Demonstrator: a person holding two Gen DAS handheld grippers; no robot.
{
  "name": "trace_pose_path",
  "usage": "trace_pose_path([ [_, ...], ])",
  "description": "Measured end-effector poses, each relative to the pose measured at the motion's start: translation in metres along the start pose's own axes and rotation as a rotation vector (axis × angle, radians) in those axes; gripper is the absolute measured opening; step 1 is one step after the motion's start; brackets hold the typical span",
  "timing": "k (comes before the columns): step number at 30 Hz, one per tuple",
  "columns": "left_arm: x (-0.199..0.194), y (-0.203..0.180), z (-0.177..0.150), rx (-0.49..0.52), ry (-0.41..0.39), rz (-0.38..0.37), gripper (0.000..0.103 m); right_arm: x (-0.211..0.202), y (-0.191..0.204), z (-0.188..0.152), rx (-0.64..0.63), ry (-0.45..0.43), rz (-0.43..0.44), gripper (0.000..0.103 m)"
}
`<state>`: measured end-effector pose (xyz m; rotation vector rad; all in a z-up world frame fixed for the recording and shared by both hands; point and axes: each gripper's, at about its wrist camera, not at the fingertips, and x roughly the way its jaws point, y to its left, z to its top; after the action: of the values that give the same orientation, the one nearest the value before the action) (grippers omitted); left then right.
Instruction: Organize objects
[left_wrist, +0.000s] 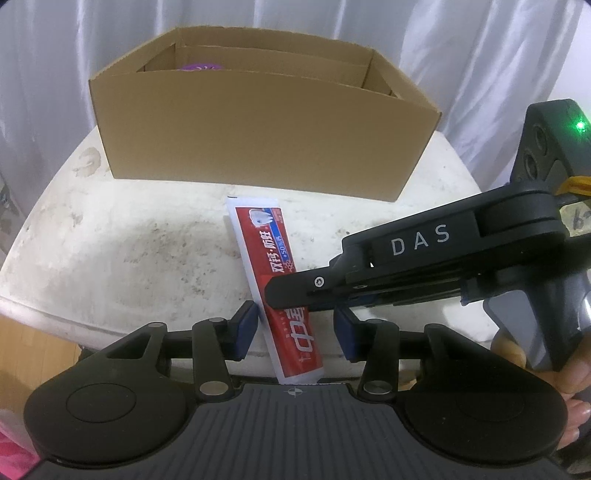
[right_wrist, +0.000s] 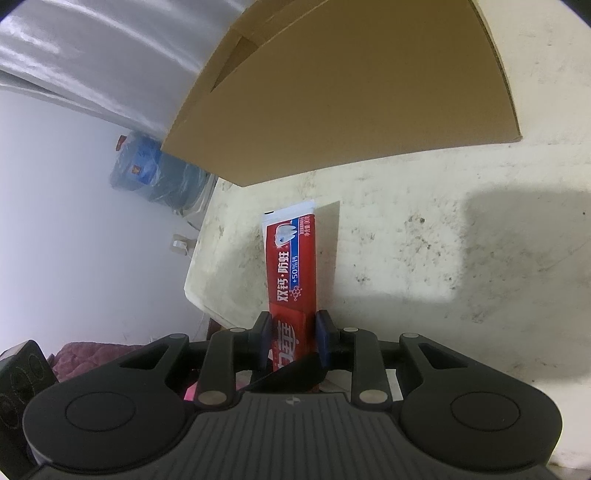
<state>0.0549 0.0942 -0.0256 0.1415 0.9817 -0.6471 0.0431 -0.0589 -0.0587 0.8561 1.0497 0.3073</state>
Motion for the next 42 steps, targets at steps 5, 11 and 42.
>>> trace_pose_path([
  [5, 0.000, -0.001, 0.001, -0.001, 0.000, 0.000, 0.045, -0.003, -0.001, -0.001, 0.000, -0.005, 0.002, 0.029],
  [11, -0.001, -0.004, 0.002, 0.005, -0.006, 0.006, 0.045, -0.004, -0.001, -0.001, 0.001, -0.009, 0.005, 0.029],
  [42, -0.010, 0.035, -0.025, -0.179, 0.050, -0.129, 0.054, 0.016, 0.052, 0.006, -0.312, 0.016, -0.249, 0.052],
])
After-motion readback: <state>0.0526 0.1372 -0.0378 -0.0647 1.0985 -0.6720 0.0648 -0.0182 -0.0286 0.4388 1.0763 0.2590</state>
